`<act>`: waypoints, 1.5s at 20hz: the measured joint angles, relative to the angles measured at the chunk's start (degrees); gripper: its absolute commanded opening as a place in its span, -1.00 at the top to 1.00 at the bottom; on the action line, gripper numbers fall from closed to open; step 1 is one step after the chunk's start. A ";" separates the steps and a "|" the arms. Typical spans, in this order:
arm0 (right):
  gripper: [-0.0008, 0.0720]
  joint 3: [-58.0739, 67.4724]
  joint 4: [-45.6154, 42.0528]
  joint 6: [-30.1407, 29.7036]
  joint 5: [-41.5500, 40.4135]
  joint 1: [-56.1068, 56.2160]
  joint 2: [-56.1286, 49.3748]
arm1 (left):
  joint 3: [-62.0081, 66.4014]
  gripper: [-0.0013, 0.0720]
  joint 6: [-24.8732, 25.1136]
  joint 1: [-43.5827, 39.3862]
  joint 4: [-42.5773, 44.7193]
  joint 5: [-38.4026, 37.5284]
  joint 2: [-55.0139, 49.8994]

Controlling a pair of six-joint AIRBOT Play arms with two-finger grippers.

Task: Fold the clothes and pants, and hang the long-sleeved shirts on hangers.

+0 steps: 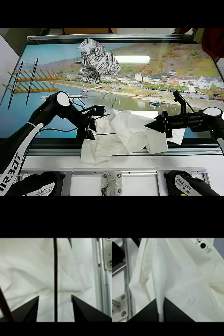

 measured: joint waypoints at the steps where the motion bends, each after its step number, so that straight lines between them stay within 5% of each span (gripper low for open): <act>1: 0.96 0.00 0.00 -0.13 0.09 0.00 -0.02 | 0.00 -0.17 -0.72 0.00 0.35 -0.02 -0.02; 12: 0.96 0.00 -0.17 -0.39 0.09 -0.02 0.00 | 0.00 -0.17 -9.97 6.19 0.87 0.13 6.49; 19: 0.96 0.04 0.09 -0.39 -0.28 -0.04 0.13 | -0.02 -0.17 -18.51 14.80 0.87 6.51 14.10; 24: 0.96 2.19 4.85 0.63 -3.78 -0.07 2.95 | -1.09 -0.19 -31.01 21.66 1.99 10.93 21.97; 25: 0.96 2.89 6.32 1.16 -5.07 -0.07 3.85 | -2.29 -0.71 -33.94 21.77 2.82 11.34 23.34; 30: 0.96 4.96 11.63 3.52 -11.04 -0.07 7.87 | -14.16 -0.79 -49.44 14.23 5.42 13.75 28.30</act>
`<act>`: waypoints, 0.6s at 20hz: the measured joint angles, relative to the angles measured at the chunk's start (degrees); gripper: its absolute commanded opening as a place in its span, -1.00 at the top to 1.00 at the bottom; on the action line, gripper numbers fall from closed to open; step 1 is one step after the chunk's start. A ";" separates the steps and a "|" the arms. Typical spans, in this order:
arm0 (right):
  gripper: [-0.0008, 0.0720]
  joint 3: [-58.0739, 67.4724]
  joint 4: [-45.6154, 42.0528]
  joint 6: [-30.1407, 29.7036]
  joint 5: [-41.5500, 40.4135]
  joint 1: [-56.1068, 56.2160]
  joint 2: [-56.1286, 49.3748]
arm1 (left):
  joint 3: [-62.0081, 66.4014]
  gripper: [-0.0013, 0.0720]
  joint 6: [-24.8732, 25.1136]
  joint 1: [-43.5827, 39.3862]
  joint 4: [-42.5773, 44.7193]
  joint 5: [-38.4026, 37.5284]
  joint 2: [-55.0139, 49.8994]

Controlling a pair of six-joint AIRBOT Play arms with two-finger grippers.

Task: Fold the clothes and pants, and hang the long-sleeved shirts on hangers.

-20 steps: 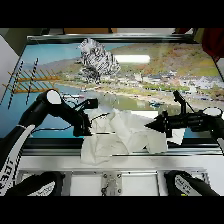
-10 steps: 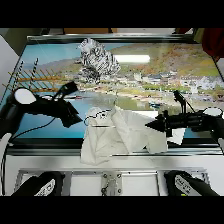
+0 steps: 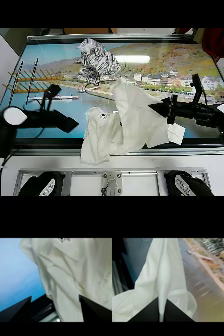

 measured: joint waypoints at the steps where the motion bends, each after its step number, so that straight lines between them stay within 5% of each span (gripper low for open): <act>1: 0.96 0.15 0.48 0.20 -0.66 0.00 0.50 | -2.27 -0.79 -3.56 -2.69 0.11 1.16 0.39; 7: 0.96 0.48 1.86 1.29 -2.56 0.00 1.62 | -12.26 -0.78 -23.50 -22.56 0.66 13.05 0.79; 12: 0.96 0.50 2.01 1.51 -2.82 0.00 1.75 | -12.94 -0.71 -32.13 -32.59 0.85 18.45 -6.38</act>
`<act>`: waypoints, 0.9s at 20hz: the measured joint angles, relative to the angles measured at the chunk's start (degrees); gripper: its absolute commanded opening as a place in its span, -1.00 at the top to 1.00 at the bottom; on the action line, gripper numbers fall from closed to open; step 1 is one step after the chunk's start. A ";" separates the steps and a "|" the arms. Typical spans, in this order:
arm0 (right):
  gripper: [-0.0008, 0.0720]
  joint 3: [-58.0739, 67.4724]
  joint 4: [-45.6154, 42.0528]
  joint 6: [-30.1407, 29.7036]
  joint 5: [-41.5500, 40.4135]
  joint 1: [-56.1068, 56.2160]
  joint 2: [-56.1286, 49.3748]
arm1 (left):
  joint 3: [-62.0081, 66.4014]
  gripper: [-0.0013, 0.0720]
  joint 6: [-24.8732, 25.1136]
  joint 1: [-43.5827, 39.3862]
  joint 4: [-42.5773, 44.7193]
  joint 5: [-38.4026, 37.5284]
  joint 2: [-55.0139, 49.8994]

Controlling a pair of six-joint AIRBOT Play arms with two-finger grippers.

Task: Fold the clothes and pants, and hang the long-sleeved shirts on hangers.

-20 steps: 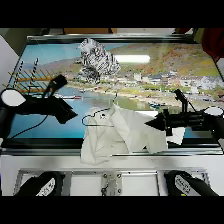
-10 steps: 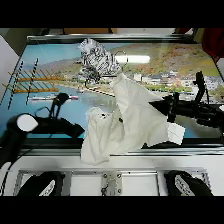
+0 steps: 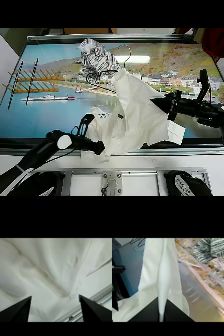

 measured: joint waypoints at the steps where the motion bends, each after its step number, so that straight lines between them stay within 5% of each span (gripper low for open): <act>1: 0.96 0.00 0.07 0.00 -0.11 0.00 0.00 | 0.66 -0.71 -0.94 -1.09 0.00 0.48 -1.95; 5: 0.96 0.00 0.09 0.00 -0.15 0.00 0.00 | 3.80 -0.70 -2.75 -4.20 0.02 1.42 -9.68; 6: 0.96 0.00 0.11 0.00 -0.15 0.00 0.00 | 4.48 -0.52 -2.99 -4.72 0.02 1.44 -11.15; 7: 0.96 0.00 0.09 0.00 -0.15 0.00 0.00 | 5.09 0.35 -3.19 -5.22 0.00 1.42 -12.50; 8: 0.96 0.00 0.11 0.00 -0.15 0.00 0.00 | 5.53 0.94 -3.30 -5.57 0.00 1.33 -13.49; 13: 0.96 0.00 0.09 0.66 -0.15 0.00 1.33 | 6.45 0.94 -3.32 -2.97 1.36 0.31 -13.94; 18: 0.96 0.00 -0.98 3.80 2.32 0.00 5.60 | 7.06 0.94 -0.33 14.86 3.96 -2.86 -6.08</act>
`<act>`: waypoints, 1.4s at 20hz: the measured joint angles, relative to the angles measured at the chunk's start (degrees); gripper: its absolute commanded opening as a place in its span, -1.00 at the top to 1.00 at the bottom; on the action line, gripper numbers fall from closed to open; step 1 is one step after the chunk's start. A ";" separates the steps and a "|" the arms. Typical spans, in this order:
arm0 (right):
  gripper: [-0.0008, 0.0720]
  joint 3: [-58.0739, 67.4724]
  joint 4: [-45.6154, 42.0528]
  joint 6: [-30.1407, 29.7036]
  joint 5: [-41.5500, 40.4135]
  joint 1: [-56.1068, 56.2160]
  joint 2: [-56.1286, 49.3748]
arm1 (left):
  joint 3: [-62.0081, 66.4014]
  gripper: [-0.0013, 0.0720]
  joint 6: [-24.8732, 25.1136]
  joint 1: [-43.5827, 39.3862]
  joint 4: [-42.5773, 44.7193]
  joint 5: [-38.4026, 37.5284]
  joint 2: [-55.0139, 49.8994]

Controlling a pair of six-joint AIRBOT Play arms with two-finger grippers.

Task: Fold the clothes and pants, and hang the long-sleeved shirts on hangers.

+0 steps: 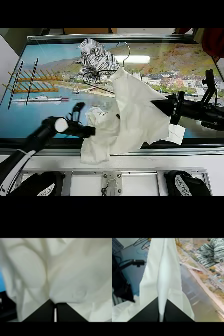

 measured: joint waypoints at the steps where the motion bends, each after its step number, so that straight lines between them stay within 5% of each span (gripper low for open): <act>1: 0.96 0.00 -0.79 1.03 0.96 0.00 0.70 | 0.66 0.94 1.22 3.89 0.31 -1.03 1.03; 10: 0.96 0.00 -9.11 8.00 10.67 0.00 5.77 | 17.27 0.94 10.34 24.55 0.74 -13.14 -4.13; 21: 0.97 -0.04 -19.28 12.44 8.13 0.11 7.61 | 37.48 0.94 13.64 25.90 1.18 -26.80 -13.31; 28: 0.97 -0.07 -21.22 14.49 14.34 6.14 7.78 | 52.28 0.94 14.21 26.12 1.20 -29.64 -13.68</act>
